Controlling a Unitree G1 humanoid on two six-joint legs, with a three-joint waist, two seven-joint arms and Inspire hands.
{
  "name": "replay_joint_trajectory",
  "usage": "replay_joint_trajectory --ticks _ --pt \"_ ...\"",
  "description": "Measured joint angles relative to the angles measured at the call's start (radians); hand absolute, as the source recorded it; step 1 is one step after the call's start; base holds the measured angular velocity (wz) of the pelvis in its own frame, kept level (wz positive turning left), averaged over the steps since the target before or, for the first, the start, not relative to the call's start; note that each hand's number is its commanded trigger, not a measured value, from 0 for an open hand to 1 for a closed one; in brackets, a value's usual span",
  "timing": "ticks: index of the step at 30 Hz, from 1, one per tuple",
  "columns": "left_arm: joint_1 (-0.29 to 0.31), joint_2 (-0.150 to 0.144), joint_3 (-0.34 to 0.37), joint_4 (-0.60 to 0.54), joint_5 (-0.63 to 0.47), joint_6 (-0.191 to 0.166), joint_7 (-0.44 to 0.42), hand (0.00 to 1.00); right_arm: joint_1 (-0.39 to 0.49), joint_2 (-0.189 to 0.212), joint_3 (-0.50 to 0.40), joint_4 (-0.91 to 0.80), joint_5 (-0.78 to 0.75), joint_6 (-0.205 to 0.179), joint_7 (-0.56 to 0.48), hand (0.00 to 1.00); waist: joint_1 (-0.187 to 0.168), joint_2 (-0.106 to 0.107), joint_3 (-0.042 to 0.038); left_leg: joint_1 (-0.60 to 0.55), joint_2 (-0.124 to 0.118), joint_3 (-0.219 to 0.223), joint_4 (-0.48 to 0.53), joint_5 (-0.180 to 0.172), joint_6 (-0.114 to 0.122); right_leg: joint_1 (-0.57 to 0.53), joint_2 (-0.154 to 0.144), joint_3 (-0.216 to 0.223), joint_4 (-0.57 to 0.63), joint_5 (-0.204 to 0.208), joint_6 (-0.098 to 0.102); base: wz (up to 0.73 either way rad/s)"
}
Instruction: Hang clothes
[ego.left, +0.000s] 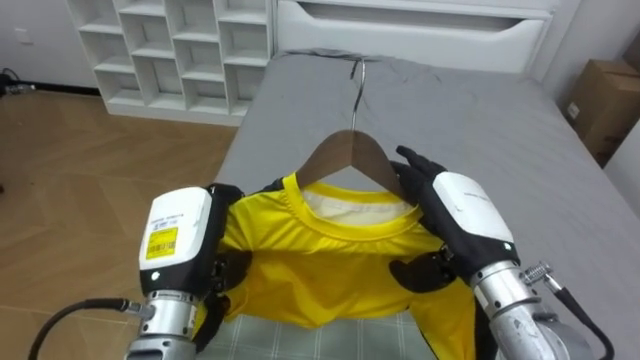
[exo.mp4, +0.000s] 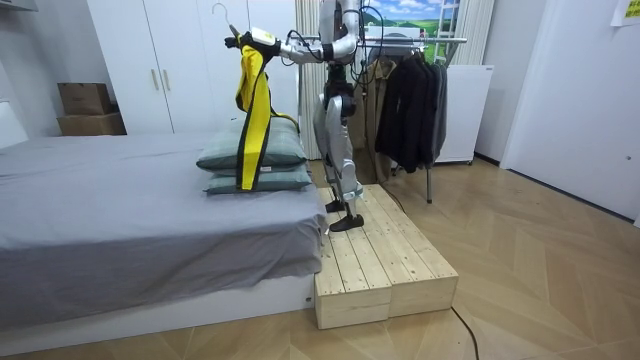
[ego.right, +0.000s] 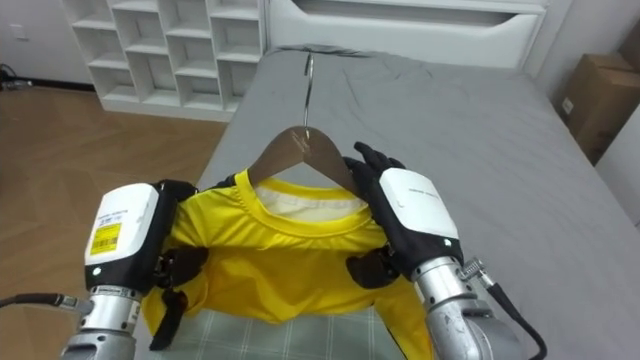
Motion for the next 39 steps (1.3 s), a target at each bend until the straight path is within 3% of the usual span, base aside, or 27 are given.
replay_joint_trajectory --ticks 6,15,16,17,18,39 --pt "0.000 0.010 -0.002 0.000 -0.001 0.000 -0.028 1.00 -0.011 0.006 -0.005 0.079 0.045 -0.029 -0.015 0.00 0.001 0.000 0.0003 0.001 0.001 0.002 -0.003 0.000 0.000 0.000 0.000 -0.001 -0.002 0.000 0.000 0.00" --pt "0.000 0.024 -0.014 -0.031 0.051 -0.018 -0.046 1.00 -0.021 0.001 -0.027 0.198 0.146 -0.031 -0.026 0.01 0.022 0.003 0.0033 -0.004 -0.001 -0.001 -0.003 0.000 0.000 -0.001 -0.003 -0.002 -0.008 0.000 0.000 0.02" --pt "0.000 0.030 -0.014 -0.047 0.052 -0.018 -0.046 1.00 -0.021 0.001 -0.028 0.198 0.162 -0.031 -0.036 0.62 0.023 0.003 0.0033 -0.005 -0.001 -0.002 -0.003 0.000 0.000 0.000 -0.003 -0.004 -0.010 0.000 0.000 0.00" --pt "0.000 0.035 -0.013 -0.060 0.059 -0.018 -0.046 1.00 -0.022 0.001 -0.029 0.200 0.174 -0.032 -0.046 0.90 0.022 0.003 0.0032 -0.006 -0.002 -0.002 -0.003 0.000 0.000 0.001 -0.003 -0.005 -0.014 0.000 0.000 0.03" --pt "0.000 0.035 -0.013 -0.065 0.063 -0.018 -0.046 1.00 -0.022 0.001 -0.030 0.203 0.179 -0.033 -0.051 1.00 0.022 0.003 0.0032 -0.007 -0.002 -0.003 -0.003 0.000 0.000 0.001 -0.003 -0.006 -0.014 0.000 0.000 0.04" --pt "0.009 0.039 -0.013 -0.070 0.109 -0.004 -0.027 1.00 -0.024 0.012 -0.030 0.344 0.238 -0.042 -0.085 1.00 0.021 0.019 0.0051 0.001 -0.002 -0.002 0.000 0.000 0.000 0.015 -0.010 -0.018 -0.016 0.001 0.003 0.00"
